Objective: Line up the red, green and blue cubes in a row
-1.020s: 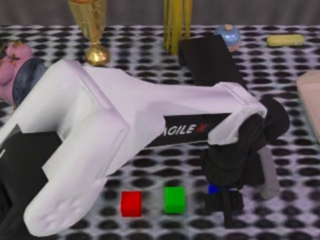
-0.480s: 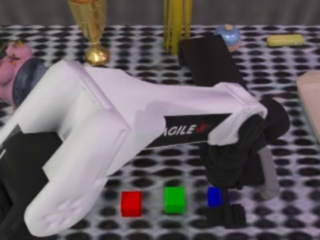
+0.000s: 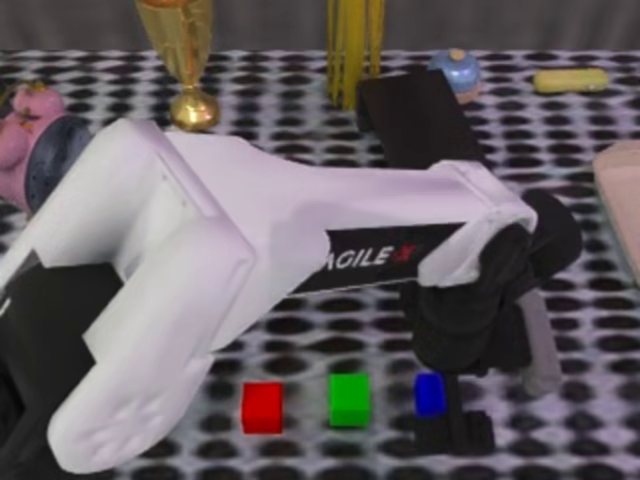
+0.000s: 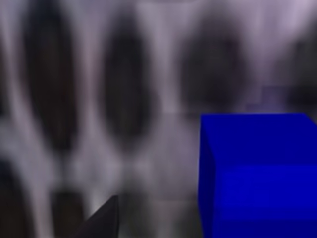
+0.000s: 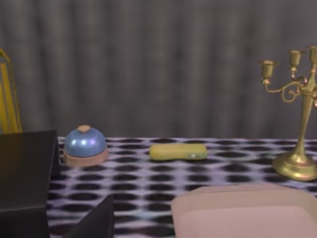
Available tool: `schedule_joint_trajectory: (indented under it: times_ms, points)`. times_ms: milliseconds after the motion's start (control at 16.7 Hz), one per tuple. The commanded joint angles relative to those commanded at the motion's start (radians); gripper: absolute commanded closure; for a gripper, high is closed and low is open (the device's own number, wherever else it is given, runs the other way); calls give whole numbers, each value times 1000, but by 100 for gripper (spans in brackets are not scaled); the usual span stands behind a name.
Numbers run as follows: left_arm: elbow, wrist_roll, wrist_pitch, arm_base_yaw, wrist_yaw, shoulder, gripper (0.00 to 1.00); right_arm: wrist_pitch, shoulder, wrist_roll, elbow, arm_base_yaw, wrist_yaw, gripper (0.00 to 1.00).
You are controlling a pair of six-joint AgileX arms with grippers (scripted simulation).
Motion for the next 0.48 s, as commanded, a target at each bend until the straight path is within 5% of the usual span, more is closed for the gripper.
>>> schedule_joint_trajectory:
  times_ms: [480]
  points:
    - [147, 0, -218, 19, 0, -68, 0, 0, 0, 0, 0, 0, 0, 0]
